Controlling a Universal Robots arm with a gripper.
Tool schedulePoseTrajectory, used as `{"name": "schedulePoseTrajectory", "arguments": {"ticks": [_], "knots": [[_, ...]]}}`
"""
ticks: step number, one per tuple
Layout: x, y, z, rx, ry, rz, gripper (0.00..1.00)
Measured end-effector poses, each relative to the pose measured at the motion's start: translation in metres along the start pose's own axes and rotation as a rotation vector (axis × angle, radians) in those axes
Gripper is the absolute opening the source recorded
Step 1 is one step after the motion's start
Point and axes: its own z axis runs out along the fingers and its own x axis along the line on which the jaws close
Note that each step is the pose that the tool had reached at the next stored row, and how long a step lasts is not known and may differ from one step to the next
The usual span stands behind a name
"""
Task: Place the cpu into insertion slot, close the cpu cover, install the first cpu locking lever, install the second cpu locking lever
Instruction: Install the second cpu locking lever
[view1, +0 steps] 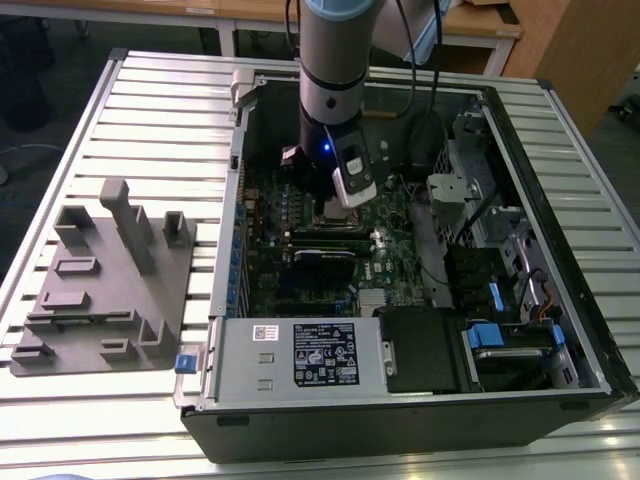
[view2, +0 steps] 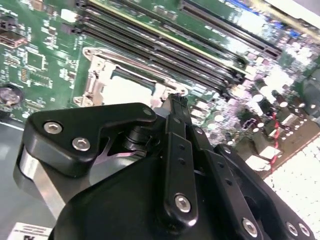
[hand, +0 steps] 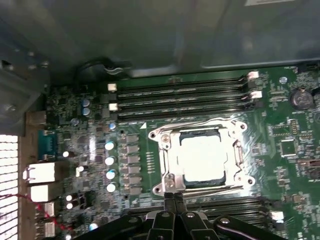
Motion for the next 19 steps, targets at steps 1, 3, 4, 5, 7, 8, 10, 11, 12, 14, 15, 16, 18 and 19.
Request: {"name": "schedulePoseTrajectory", "arguments": {"ticks": [1,3,4,5,7,8,10,11,12,14,15,16,18,19], "knots": [[-0.0017,0.0011,0.0002,0.0,0.0,0.0,0.11],[-0.0041,0.0036,0.0007,-0.0001,0.0,0.0,0.11],[-0.0047,0.0053,0.001,-0.0001,0.0,0.0,0.11],[-0.0053,0.0072,0.0013,0.0,-0.0001,0.0,0.11],[-0.0061,0.012,0.002,0.0001,0.0,0.0,0.11],[-0.0064,0.0141,0.0024,0.0003,-0.0001,0.0,0.11],[-0.0073,0.0179,0.0031,0.0017,-0.0002,0.0,0.11],[-0.0078,0.0195,0.0034,0.0037,-0.0005,0.0,0.11],[-0.0083,0.0209,0.0036,0.0079,-0.0009,0.0,0.11],[-0.0085,0.0224,0.0038,0.0208,-0.0022,0.0,0.11],[-0.0085,0.0227,0.0039,0.0281,-0.0031,-0.001,0.11],[-0.0085,0.0228,0.004,0.0316,-0.0036,-0.001,0.11],[-0.0085,0.0228,0.004,0.032,-0.0036,-0.001,0.11],[-0.0085,0.0228,0.004,0.0321,-0.0036,-0.001,0.11]]}}
